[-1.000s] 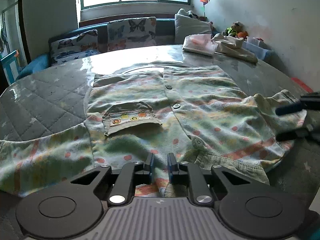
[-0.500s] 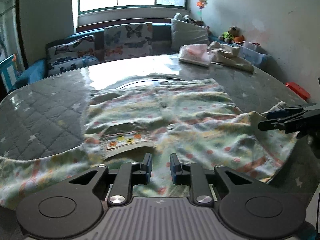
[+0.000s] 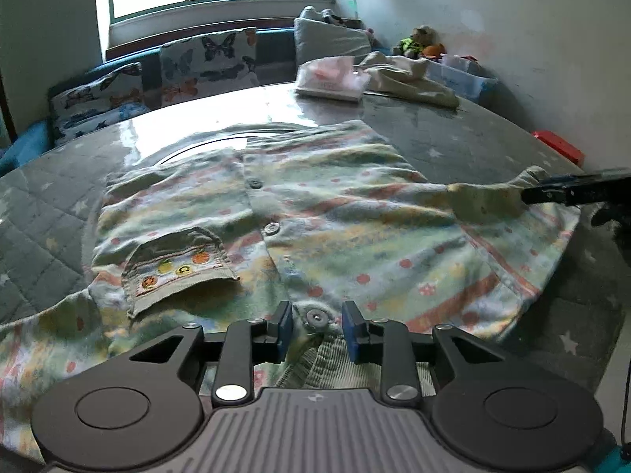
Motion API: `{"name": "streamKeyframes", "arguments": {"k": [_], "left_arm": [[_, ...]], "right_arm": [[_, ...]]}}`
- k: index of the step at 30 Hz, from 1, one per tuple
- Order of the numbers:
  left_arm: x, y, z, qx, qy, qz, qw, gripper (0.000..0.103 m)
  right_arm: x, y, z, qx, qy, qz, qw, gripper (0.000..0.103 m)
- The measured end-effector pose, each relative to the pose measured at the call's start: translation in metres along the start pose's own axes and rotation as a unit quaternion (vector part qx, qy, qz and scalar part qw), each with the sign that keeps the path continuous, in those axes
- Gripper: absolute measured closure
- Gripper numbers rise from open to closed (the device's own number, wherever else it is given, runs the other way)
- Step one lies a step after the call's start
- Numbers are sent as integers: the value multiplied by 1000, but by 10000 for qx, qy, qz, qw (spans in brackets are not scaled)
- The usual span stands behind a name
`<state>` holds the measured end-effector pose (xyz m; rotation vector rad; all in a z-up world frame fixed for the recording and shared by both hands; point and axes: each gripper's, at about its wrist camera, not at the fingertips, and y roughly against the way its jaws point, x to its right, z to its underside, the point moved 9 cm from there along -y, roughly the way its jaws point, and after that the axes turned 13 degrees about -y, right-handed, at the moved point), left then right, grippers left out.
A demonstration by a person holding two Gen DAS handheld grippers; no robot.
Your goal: Fold clothes
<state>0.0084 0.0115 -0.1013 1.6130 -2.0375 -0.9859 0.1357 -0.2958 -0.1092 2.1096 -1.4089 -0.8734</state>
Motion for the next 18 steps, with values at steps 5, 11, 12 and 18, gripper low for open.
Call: {"name": "streamKeyframes", "arguments": {"k": [5,11,12,18], "left_arm": [[8,-2,-1,10,-234,-80,9997,62],[5,-1,0,9,-155,-46,9999,62],[5,-1,0,13,-179,-57,9998,62],[4,6,-8,135,-63,-81,9999,62]], "right_arm": [[9,2,1,69,115,207,9997,25],[29,6,-2,142,-77,525,9985,29],[32,6,-2,149,-65,613,9980,29],[26,18,-1,288,43,554,9980,29]]}}
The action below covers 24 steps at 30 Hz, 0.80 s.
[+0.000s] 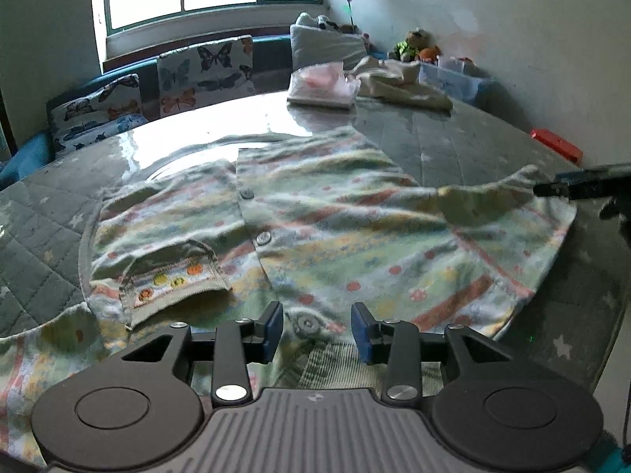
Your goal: Fold clothes
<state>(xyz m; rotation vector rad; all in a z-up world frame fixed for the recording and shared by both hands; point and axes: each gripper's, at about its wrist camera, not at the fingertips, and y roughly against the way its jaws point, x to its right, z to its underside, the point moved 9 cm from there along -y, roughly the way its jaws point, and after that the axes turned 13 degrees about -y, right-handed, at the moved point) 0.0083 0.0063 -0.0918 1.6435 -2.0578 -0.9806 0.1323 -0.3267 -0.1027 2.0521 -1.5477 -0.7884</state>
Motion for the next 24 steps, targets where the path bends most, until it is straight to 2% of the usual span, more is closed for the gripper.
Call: {"name": "streamKeyframes", "arguments": {"k": [4,5,9,15,20,24], "left_arm": [[3,-2,4,-48,13,20,10000,61],[4,-3,6,-84,15,21,10000,61],[2,1,9,-57,98,23,9999,59],[-5,1,16,-98,284,11,9995,57],[-2,5,14,-74,243,-3,9997,50],[0,6,9,-55,220,-39,9997,39]], "right_arm": [[-2,-1,9,-73,131,48,9999,27],[0,-3,12,-94,127,85,9998,24],[3,3,8,-20,0,157,9999,24],[-13,9,14,-63,160,-74,9998,21],[-10,7,18,-87,46,22,9999,18],[-9,14,15,12,-72,-20,10000,14]]}}
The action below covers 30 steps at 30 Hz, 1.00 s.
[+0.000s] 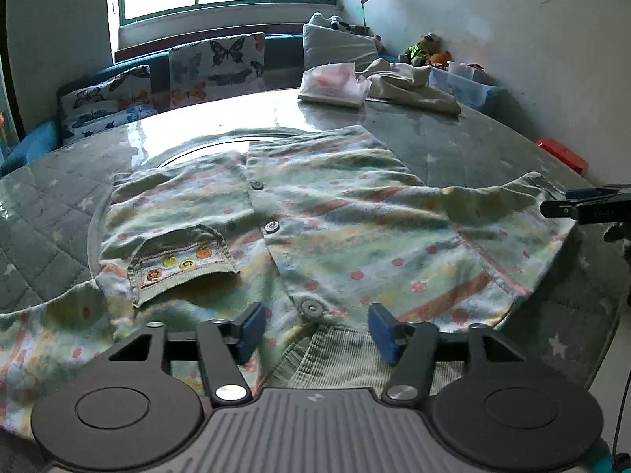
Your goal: Fold clothes
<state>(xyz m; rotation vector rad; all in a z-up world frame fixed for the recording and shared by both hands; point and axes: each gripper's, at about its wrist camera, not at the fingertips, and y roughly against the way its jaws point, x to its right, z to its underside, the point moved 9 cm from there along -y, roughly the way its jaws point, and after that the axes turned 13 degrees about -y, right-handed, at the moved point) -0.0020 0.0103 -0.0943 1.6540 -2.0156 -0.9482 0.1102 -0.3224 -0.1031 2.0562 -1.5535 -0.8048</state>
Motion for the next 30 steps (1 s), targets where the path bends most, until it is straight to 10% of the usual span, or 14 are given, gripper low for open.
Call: {"name": "streamKeyframes", "arguments": {"k": [16,30], "left_arm": [[1,-11,1,-323,160,-168,9992,1],[-3,-17,6,-580,482,-178,9970,0]], "right_arm": [[1,-7,14,182,-64,115,9997,0],[1,-7,16,227,-72,91,9997,0]]}}
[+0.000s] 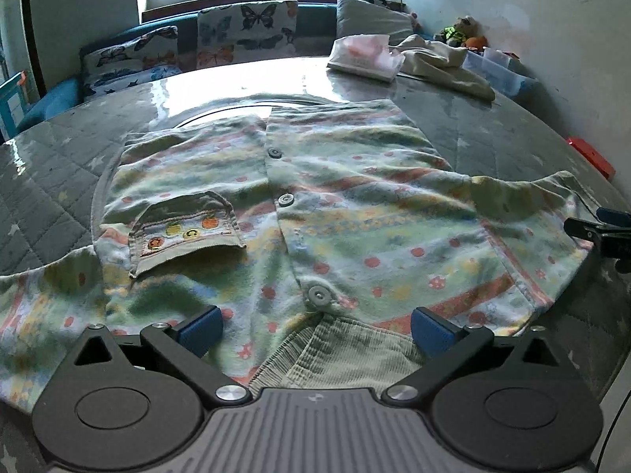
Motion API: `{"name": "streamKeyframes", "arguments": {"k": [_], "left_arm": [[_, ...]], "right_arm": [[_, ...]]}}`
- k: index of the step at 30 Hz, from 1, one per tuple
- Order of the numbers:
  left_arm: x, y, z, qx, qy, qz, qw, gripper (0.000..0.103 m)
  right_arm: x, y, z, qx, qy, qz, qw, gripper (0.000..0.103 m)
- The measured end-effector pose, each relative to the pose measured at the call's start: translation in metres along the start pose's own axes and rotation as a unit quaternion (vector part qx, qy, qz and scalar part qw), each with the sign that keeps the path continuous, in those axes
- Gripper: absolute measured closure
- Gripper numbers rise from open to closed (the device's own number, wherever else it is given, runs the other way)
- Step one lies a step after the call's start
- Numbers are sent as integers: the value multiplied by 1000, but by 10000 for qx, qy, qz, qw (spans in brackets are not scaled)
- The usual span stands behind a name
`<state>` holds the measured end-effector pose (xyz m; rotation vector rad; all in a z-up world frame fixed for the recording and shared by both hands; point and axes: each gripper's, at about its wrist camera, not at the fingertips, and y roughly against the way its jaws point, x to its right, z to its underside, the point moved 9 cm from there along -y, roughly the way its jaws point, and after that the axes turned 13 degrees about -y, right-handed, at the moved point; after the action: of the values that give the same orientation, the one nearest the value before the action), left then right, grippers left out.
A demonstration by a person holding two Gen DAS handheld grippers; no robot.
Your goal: Fold clothes
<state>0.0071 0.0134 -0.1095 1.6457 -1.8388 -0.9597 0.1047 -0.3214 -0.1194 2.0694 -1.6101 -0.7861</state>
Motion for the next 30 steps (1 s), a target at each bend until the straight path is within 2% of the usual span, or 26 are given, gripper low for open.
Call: {"name": "streamKeyframes", "arguments": {"k": [12,18,27,30], "left_arm": [[5,16,-22,280,-186,-92,9994,0],[14,16,-30,348,-302,-23,9989,0],[29,19,-42,463,-445,55,9979,0],[35,20,-46,491,-499,80,9975,0]], "right_arm": [[1,9,-9,100,-73,-24,9999,0],[12,12,-17,108,-191,121,9997,1],[30,9,-21,-23,-428,211,9989,9],[36,6,-22,-120,-485,257,9984,15]]}}
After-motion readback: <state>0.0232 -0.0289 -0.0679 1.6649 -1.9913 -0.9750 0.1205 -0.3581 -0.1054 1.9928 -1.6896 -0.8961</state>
